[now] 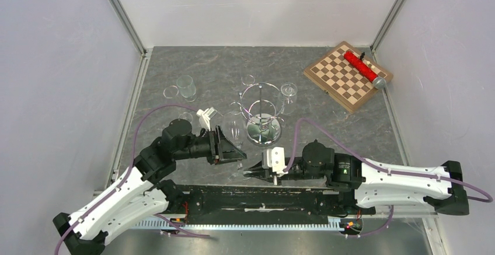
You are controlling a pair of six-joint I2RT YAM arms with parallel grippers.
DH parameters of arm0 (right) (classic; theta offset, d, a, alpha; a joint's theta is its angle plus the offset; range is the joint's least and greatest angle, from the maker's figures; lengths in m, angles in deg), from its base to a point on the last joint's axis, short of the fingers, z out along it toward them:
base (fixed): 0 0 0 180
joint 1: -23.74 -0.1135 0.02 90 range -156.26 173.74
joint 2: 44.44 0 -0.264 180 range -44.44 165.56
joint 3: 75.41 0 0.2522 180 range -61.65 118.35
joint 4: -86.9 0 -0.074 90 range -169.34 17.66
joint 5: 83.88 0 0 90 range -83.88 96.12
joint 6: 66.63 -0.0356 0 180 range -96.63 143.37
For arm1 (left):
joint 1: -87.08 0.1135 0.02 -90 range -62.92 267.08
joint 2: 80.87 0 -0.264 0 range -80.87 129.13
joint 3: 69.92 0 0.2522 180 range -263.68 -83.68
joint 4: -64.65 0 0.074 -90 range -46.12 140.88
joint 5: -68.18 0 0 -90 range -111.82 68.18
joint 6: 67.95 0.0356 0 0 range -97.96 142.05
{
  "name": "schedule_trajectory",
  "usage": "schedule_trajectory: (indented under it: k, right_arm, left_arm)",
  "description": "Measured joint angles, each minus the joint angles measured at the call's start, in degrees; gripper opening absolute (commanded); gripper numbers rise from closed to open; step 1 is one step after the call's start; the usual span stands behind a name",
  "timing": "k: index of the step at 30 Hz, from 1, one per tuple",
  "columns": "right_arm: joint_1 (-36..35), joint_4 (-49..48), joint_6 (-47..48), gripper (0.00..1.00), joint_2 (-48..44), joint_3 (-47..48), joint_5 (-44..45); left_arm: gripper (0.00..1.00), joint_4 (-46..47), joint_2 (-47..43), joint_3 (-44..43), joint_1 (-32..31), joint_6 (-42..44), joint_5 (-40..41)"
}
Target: Take the wine glass off the wine glass rack
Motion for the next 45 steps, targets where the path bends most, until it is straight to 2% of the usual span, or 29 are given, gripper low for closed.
schedule_trajectory:
  k: [2, 10, 18, 19, 23, 27, 37, 45]
  right_arm:
    - [-0.63, -0.63, 0.57, 0.00, 0.33, 0.39, 1.31]
    - [-3.04, -0.96, 2.51, 0.00, 1.79, 0.59, 4.63]
    - [-4.72, -0.31, 3.78, 0.00, 3.10, 1.77, 6.16]
    - [-4.81, -0.24, 3.78, 0.04, 3.10, 1.95, 6.19]
    - [-5.14, 0.07, 3.23, 0.32, 3.21, 2.47, 6.60]
    - [-5.14, -0.28, 1.46, 0.47, 2.91, 3.65, 7.10]
    - [-5.14, 3.34, -4.52, 0.56, -0.66, 7.10, 9.01]
    - [-5.11, 15.45, -9.44, 0.57, 1.68, 20.46, 17.22]
  left_arm:
    - [0.43, 0.00, -0.61, 0.04, 0.00, -0.22, 0.00]
    - [0.02, 0.42, -2.91, 0.92, -0.07, -2.47, 0.11]
    - [0.02, -0.52, -4.20, 0.92, -0.04, -3.02, 0.50]
    - [0.02, -0.52, -4.31, 0.92, -0.04, -3.02, 0.50]
    - [0.02, -0.48, -5.11, 0.92, -0.04, -3.02, 0.50]
    - [0.02, -1.77, -5.79, 0.92, -0.11, -2.78, 0.50]
    - [0.02, -2.97, -5.14, 0.15, -0.11, -0.57, -1.53]
    - [0.02, -7.28, -2.25, -4.33, -0.11, 9.29, -8.00]
